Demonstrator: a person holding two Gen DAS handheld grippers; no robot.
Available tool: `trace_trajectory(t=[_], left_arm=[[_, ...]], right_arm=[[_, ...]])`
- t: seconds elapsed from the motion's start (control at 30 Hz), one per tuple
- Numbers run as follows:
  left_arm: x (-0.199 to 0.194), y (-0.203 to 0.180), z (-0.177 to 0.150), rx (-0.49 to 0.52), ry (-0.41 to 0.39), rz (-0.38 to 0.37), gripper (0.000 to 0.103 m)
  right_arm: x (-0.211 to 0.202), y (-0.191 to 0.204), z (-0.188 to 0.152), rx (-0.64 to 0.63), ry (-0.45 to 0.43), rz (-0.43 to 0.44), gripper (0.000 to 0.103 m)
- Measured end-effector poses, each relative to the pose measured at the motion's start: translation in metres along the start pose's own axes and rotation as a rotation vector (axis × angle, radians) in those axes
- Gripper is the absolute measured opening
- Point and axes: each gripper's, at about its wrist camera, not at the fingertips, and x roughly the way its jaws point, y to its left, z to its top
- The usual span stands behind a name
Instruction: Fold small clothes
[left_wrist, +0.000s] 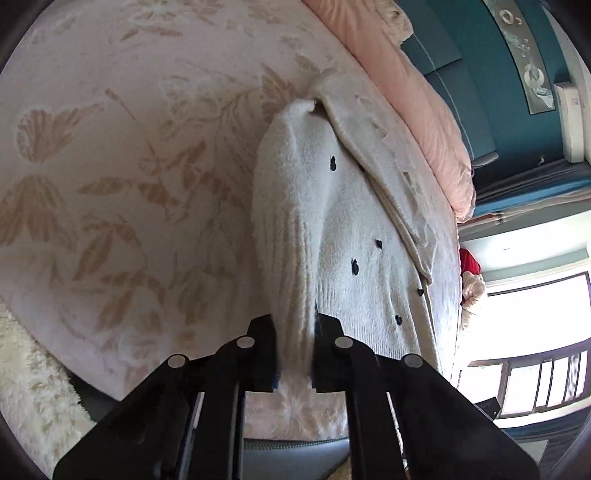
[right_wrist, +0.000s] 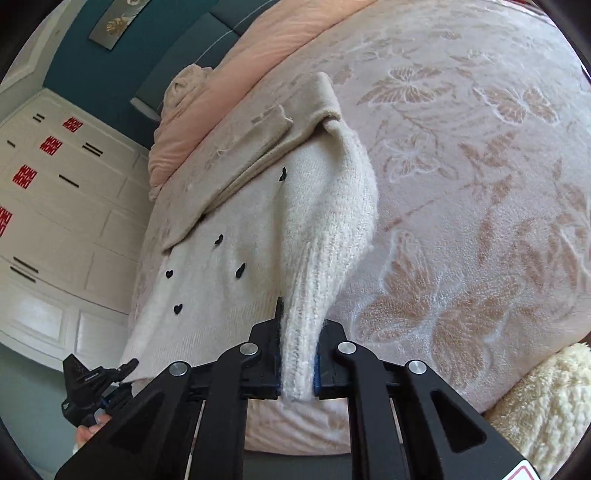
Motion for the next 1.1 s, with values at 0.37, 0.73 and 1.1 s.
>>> trace_trajectory(t=[0.37, 0.73, 1.1], left_arm=[[-0.097, 0.008, -0.115, 0.216, 0.171, 0.071, 0.006], [-0.156, -0.051, -0.093, 0.294, 0.081, 0.007, 0.007], [0.054, -0.085, 0.05, 0.386, -0.024, 0.245, 0.042]], right_arm=[[-0.082, -0.004, -0.087, -0.359, 0.382, -0.167, 0.009], [-0.16, 0.02, -0.077, -0.447, 0.348, -0.039, 0.009], [-0.005, -0.013, 0.073, -0.043, -0.062, -0.109, 0.039]])
